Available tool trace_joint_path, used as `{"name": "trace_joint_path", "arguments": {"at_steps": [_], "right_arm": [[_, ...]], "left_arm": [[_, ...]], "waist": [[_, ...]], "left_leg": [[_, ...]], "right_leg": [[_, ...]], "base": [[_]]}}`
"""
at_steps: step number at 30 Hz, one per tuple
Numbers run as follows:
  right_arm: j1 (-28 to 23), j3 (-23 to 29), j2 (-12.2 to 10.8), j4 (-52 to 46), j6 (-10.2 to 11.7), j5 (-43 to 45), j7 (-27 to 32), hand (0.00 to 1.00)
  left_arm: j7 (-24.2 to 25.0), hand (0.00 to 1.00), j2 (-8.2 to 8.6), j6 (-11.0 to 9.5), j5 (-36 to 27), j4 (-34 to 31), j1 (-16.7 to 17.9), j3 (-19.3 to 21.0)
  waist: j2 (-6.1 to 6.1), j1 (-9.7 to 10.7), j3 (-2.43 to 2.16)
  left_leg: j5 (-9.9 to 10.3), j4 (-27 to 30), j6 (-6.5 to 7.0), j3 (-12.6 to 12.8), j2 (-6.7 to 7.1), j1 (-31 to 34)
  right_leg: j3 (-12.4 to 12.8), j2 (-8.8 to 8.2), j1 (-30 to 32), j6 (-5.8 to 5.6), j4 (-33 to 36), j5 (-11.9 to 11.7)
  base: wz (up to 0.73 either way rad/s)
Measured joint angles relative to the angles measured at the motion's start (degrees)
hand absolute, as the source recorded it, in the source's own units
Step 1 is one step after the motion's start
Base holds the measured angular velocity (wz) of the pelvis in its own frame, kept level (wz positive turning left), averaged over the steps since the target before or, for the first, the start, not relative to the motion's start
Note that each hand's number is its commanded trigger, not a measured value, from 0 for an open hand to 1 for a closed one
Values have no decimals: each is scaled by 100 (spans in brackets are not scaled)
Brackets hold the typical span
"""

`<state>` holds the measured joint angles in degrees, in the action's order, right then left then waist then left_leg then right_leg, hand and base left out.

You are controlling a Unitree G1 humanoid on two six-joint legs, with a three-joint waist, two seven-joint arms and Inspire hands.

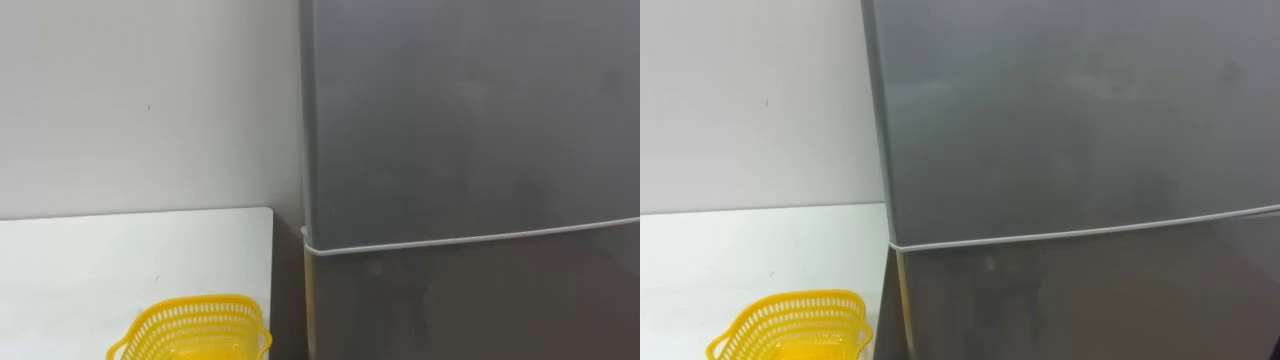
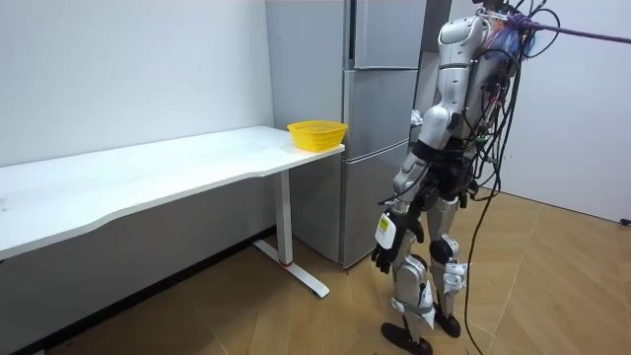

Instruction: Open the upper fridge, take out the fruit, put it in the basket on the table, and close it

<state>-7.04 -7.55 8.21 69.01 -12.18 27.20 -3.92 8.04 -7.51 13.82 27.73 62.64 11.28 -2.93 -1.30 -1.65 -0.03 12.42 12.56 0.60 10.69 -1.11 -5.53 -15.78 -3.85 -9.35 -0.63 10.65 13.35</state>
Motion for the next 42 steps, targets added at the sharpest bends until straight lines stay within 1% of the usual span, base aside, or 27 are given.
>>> {"name": "trace_joint_path", "arguments": {"at_steps": [7,23,29,32,34,36,40,42], "right_arm": [[-29,-16,-1,12,4,-138,-6,0],[-57,-10,-1,41,-37,-132,-111,0],[-59,-16,-1,79,-40,-124,-182,0],[-64,-11,-1,77,-40,-150,-221,0],[-66,-1,-4,84,-44,-151,-231,0],[-64,32,-7,79,-46,-151,-220,0],[-14,70,-18,227,-46,-149,-141,0],[7,167,-21,275,-114,-164,-90,0]], "left_arm": [[-2,0,0,-9,-2,0,-11,0],[-16,0,0,-7,-7,4,-28,9],[-115,0,3,-11,-24,6,-20,55],[-225,0,24,-8,-296,27,17,180],[-304,0,42,-4,-603,99,49,357],[-438,0,59,32,-1043,164,95,642],[-774,0,133,87,-1718,163,200,927],[-961,0,177,85,-2212,159,275,1063]], "waist": [[-5,-15,1],[-4,-18,1],[-4,-30,3],[-3,-22,-1],[-3,-22,-2],[1,-24,-3],[10,-31,-2],[14,-39,0]], "left_leg": [[0,-1,0,-1,0,-6],[2,3,-2,4,-2,-2],[17,-3,-7,3,-2,3],[36,3,-8,2,-2,3],[39,7,-9,0,0,-5],[39,6,-9,0,2,-9],[39,21,-9,-3,4,-27],[39,32,-9,-6,4,-33]], "right_leg": [[4,0,-4,0,0,0],[-4,-1,10,1,2,0],[1,2,23,2,-3,2],[-17,1,18,-1,-18,8],[-14,2,11,-2,-19,9],[-11,1,-6,-2,-10,8],[-12,-3,-17,-2,-16,8],[-14,1,-44,-3,-75,7]], "base": [[0],[0],[0],[0],[0],[0],[0],[0]]}}
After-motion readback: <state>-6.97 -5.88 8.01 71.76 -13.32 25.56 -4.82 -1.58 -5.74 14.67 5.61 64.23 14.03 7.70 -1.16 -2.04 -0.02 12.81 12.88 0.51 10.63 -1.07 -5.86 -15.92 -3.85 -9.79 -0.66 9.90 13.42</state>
